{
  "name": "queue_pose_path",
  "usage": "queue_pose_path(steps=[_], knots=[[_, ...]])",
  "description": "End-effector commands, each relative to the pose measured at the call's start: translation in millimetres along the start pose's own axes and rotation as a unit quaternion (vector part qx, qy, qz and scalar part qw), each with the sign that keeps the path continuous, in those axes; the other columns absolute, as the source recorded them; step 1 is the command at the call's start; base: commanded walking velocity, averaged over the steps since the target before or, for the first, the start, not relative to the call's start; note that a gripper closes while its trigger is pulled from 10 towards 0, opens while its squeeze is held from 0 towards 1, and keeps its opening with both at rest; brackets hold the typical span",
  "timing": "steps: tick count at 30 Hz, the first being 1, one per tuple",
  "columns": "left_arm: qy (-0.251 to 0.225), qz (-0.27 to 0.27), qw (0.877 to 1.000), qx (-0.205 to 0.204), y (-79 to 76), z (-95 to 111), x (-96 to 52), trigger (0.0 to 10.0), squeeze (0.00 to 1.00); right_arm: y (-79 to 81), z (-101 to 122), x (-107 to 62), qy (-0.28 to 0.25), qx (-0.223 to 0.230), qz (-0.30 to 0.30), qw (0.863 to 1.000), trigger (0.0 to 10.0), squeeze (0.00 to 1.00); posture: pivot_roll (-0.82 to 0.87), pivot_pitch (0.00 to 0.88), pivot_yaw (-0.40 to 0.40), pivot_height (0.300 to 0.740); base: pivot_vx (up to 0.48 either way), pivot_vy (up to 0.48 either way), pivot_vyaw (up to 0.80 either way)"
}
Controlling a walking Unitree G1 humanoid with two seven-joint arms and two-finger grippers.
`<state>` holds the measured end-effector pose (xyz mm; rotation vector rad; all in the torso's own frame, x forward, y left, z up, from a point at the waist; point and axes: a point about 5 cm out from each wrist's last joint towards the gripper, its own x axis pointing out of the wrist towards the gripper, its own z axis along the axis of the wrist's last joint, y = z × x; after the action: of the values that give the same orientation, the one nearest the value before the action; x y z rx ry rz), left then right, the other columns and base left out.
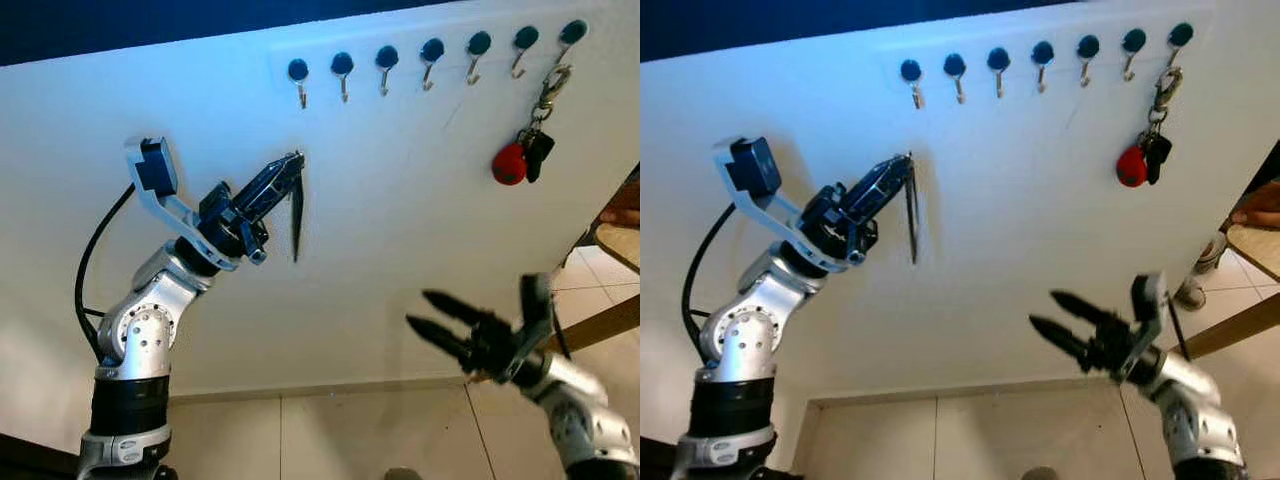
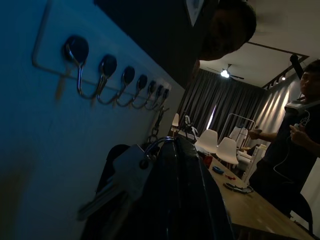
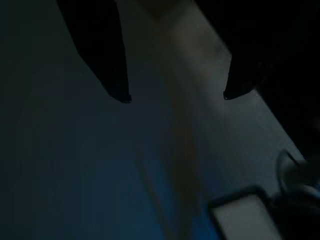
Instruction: Hang keys on a hook
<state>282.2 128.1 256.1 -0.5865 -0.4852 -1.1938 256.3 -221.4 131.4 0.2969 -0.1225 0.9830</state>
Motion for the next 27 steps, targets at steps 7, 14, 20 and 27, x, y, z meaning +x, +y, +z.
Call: queue_pose_path(steps=[7, 14, 20, 27], knots=[[0.001, 0.003, 0.999, 0.038, 7.6, 17.9, 2.5, 10.0, 0.00, 22.2, 17.7, 28.2, -0.046, 0.016, 0.053, 0.997, 10.0, 0.00, -0.19, 0.106, 0.130, 0.740, 0.000, 0.000, 0.00], [0.017, 0.013, 0.998, 0.062, 15.2, 22.6, 6.5, 10.0, 0.00, 26.2, 18.7, 36.5, -0.047, 0.025, 0.054, 0.997, 10.0, 0.00, -0.19, 0.106, 0.130, 0.740, 0.000, 0.000, 0.00], [0.024, 0.043, 0.995, 0.089, 24.3, 26.7, 9.2, 10.0, 0.00, 27.9, 19.6, 40.7, -0.049, 0.025, 0.049, 0.997, 10.0, 0.00, -0.19, 0.106, 0.130, 0.740, 0.000, 0.000, 0.00], [0.016, 0.063, 0.992, 0.111, 29.2, 32.5, 11.3, 10.0, 0.00, 28.0, 22.3, 41.4, -0.048, 0.024, 0.038, 0.998, 10.0, 0.00, -0.19, 0.103, 0.129, 0.740, 0.000, 0.000, 0.00]])
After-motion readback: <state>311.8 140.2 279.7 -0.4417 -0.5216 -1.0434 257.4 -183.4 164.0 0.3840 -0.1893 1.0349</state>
